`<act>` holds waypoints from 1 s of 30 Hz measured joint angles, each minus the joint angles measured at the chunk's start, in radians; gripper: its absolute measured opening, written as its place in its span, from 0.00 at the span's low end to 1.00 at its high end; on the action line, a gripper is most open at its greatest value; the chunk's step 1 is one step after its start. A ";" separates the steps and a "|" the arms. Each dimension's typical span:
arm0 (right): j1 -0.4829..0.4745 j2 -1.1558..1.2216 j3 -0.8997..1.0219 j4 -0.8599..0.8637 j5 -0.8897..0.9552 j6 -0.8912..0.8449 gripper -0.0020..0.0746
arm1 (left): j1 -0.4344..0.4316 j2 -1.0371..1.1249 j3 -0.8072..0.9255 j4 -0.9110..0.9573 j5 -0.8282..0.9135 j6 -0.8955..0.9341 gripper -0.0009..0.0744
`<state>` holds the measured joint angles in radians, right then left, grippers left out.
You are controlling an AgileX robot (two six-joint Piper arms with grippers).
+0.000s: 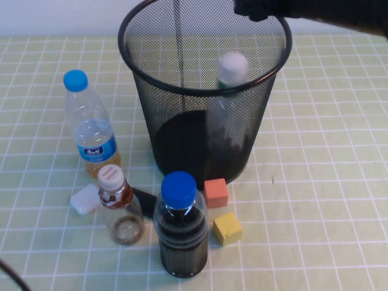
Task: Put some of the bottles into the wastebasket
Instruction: Place the bottle in the trash can, then pick up a bottle from the table with left arm
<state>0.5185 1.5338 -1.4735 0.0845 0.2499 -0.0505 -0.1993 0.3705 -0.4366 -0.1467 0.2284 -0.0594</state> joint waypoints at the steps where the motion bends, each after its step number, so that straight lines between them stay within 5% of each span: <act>1: 0.000 -0.014 0.000 0.000 0.017 -0.004 0.58 | 0.000 0.022 0.000 -0.013 0.005 0.002 0.33; 6: 0.000 -0.123 0.000 0.000 0.126 -0.017 0.51 | 0.000 0.140 -0.004 -0.131 0.064 0.013 0.61; 11: 0.000 -0.234 0.000 0.000 0.279 -0.046 0.17 | -0.039 0.236 -0.004 -0.348 0.087 0.288 0.69; 14: 0.000 -0.295 0.009 0.000 0.351 -0.075 0.07 | -0.096 0.275 -0.006 -0.518 0.089 0.545 0.70; 18: 0.000 -0.409 0.133 0.000 0.319 -0.098 0.03 | -0.178 0.318 -0.006 -0.646 0.079 0.786 0.71; 30: 0.000 -0.890 0.856 -0.008 0.005 -0.107 0.03 | -0.267 0.512 -0.012 -0.676 -0.060 0.861 0.71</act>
<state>0.5185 0.6435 -0.6175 0.0764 0.2544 -0.1570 -0.4661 0.8826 -0.4485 -0.8223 0.1680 0.8015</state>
